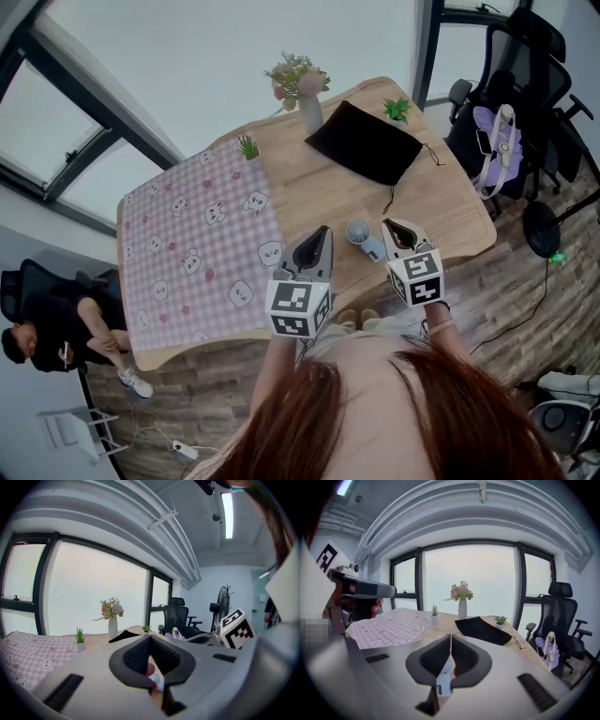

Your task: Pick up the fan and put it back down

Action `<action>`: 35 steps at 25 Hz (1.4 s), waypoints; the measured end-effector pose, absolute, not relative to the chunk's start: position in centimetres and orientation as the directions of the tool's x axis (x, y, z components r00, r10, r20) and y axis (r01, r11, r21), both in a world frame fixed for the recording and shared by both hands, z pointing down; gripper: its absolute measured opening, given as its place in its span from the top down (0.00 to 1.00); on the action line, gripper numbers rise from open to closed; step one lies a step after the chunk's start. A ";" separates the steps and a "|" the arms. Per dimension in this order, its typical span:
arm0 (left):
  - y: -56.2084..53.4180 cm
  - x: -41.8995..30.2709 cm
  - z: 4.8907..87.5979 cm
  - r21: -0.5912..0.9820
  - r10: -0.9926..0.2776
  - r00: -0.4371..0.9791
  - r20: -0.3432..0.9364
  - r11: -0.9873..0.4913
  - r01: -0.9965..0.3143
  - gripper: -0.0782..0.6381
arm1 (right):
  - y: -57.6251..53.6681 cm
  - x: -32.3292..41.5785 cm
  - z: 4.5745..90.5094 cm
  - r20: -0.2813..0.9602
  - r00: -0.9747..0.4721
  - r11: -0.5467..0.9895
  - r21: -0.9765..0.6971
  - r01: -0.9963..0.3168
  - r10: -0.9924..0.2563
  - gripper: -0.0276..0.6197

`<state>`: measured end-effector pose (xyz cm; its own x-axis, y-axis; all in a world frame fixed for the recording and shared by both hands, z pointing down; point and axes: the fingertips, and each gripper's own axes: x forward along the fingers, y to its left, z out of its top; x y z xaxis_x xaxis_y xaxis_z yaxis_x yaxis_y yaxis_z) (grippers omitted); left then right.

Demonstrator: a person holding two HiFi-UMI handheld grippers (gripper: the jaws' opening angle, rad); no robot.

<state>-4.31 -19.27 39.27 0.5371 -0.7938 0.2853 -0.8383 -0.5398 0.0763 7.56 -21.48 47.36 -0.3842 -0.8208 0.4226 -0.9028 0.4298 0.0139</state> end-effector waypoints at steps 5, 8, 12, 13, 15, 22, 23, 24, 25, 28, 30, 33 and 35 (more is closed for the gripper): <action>-19.5 -4.1 38.6 0.074 -0.796 0.540 0.273 -0.543 -0.837 0.87 | -21.4 7.8 45.7 0.386 -0.383 0.424 0.024 -0.905 -0.840 0.96; -19.5 -3.9 38.4 0.070 -0.795 0.543 0.268 -0.546 -0.835 0.87 | -21.4 8.0 44.9 0.365 -0.382 0.418 0.021 -0.908 -0.849 0.96; -19.7 -3.6 38.2 0.067 -0.795 0.547 0.262 -0.551 -0.832 0.87 | -21.5 8.5 43.8 0.330 -0.381 0.405 0.004 -0.914 -0.864 0.96; -19.8 -3.6 38.1 0.066 -0.795 0.548 0.260 -0.551 -0.832 0.87 | -21.5 8.6 43.5 0.320 -0.381 0.402 -0.002 -0.916 -0.867 0.96; -19.9 -3.5 37.9 0.065 -0.796 0.548 0.258 -0.551 -0.832 0.87 | -21.4 8.8 42.8 0.298 -0.383 0.396 -0.016 -0.918 -0.875 0.96; -20.1 -3.3 37.4 0.057 -0.798 0.547 0.254 -0.552 -0.832 0.87 | -21.2 9.2 40.8 0.242 -0.385 0.392 -0.020 -0.920 -0.891 0.96; -20.2 -3.2 37.4 0.057 -0.798 0.547 0.253 -0.552 -0.832 0.87 | -21.2 9.2 40.6 0.237 -0.385 0.393 -0.016 -0.919 -0.892 0.96; -20.2 -3.2 37.3 0.057 -0.798 0.547 0.253 -0.552 -0.832 0.87 | -21.2 9.2 40.4 0.232 -0.387 0.395 -0.013 -0.919 -0.893 0.96; -20.2 -3.2 37.3 0.056 -0.798 0.546 0.253 -0.551 -0.832 0.87 | -21.1 9.2 40.3 0.229 -0.388 0.396 -0.011 -0.918 -0.893 0.96; -20.2 -3.1 37.3 0.055 -0.799 0.545 0.254 -0.551 -0.833 0.87 | -21.1 9.2 40.0 0.221 -0.389 0.398 -0.007 -0.917 -0.894 0.96; -20.4 -3.0 37.3 0.055 -0.799 0.545 0.254 -0.550 -0.833 0.87 | -21.2 9.4 39.9 0.217 -0.389 0.397 -0.004 -0.918 -0.896 0.96; -20.6 -2.7 37.3 0.053 -0.800 0.544 0.254 -0.550 -0.833 0.87 | -21.3 9.7 39.7 0.211 -0.389 0.399 0.005 -0.917 -0.897 0.96; -20.7 -2.5 37.3 0.053 -0.800 0.545 0.252 -0.551 -0.833 0.87 | -21.4 9.8 39.5 0.206 -0.390 0.402 0.016 -0.916 -0.897 0.96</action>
<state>-2.54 -20.75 37.30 0.5448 -0.7997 0.2522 -0.8330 -0.5507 0.0532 9.84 -21.40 39.49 -0.3902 -0.8973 0.2064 -0.9156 0.4017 0.0155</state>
